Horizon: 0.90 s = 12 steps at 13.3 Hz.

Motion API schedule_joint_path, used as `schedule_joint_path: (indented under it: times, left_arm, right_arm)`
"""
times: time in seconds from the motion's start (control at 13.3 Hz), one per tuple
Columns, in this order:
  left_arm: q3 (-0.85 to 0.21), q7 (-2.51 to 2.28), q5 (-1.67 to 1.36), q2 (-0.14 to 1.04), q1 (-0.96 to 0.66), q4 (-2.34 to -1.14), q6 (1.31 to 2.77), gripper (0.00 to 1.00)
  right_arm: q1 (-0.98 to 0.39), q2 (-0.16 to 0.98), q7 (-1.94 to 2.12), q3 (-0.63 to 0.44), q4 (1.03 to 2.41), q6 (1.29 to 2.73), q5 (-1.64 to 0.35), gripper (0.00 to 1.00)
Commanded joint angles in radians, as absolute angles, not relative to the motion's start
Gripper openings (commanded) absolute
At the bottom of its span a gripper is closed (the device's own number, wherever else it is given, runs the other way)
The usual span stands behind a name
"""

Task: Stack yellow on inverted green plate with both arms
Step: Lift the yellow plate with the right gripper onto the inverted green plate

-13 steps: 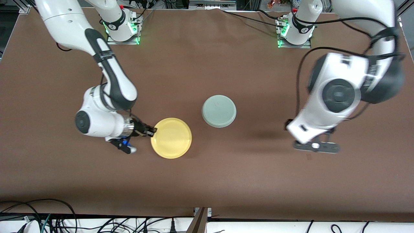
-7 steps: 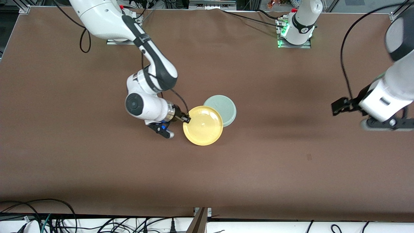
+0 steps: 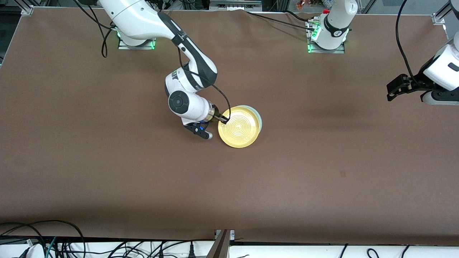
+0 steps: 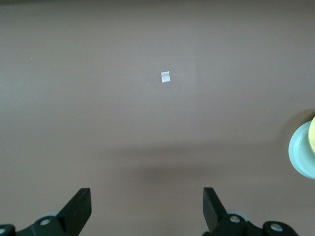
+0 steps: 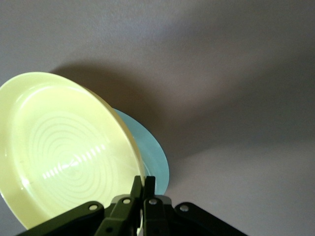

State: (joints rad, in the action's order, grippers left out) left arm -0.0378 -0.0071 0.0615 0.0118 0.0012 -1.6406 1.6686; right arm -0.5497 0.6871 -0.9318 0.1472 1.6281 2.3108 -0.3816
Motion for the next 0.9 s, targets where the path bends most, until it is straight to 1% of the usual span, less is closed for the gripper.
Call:
schedule_joint_path:
  times: [0.0, 0.82]
  left_arm:
    - [-0.041, 0.012, 0.037, -0.003, 0.006, -1.664, 1.689, 1.00]
    - [-0.041, 0.021, 0.052, -0.005, 0.005, -1.663, 1.675, 1.00]
  right_arm:
    - [-0.569, 0.680, -0.962, 0.141, 1.640, 2.333, -0.396, 0.00]
    - [-0.606, 0.653, -1.133, 0.141, 1.638, 2.329, -0.387, 0.00]
